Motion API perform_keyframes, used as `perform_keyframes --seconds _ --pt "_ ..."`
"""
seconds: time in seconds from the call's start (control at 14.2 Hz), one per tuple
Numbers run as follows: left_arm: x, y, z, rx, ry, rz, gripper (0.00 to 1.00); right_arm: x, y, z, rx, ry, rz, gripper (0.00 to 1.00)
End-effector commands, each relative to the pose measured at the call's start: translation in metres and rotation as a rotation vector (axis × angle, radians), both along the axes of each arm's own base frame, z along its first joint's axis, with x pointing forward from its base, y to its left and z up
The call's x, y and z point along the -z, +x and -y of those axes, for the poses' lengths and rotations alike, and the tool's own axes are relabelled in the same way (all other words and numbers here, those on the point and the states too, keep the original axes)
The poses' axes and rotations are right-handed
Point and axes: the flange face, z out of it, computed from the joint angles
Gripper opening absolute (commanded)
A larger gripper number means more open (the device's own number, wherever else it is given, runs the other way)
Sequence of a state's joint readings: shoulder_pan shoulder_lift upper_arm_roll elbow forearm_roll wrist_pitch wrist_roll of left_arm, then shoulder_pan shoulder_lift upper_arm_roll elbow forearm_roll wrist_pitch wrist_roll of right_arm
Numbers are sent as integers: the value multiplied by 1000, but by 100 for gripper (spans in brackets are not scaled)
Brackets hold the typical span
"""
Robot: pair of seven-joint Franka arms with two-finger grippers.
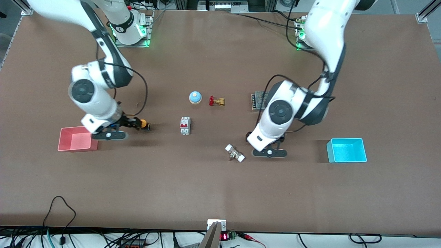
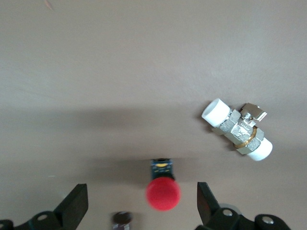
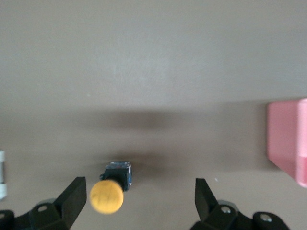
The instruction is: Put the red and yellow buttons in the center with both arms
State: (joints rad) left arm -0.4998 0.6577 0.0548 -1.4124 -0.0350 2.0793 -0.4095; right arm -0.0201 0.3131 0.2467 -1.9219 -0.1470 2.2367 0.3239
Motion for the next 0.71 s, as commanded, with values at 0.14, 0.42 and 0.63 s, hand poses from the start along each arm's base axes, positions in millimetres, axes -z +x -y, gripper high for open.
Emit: perform_keyframes --seconds 0.14,0.42,0.63 --pt "-108 8 -83 82 39 -3 100 -138 -7 17 18 25 10 100" --pt "-145 5 -142 29 98 -49 100 -226 -15 75 142 75 -27 100" --pt "-144 12 -171 49 98 -65 100 -270 -41 95 128 101 -110 100"
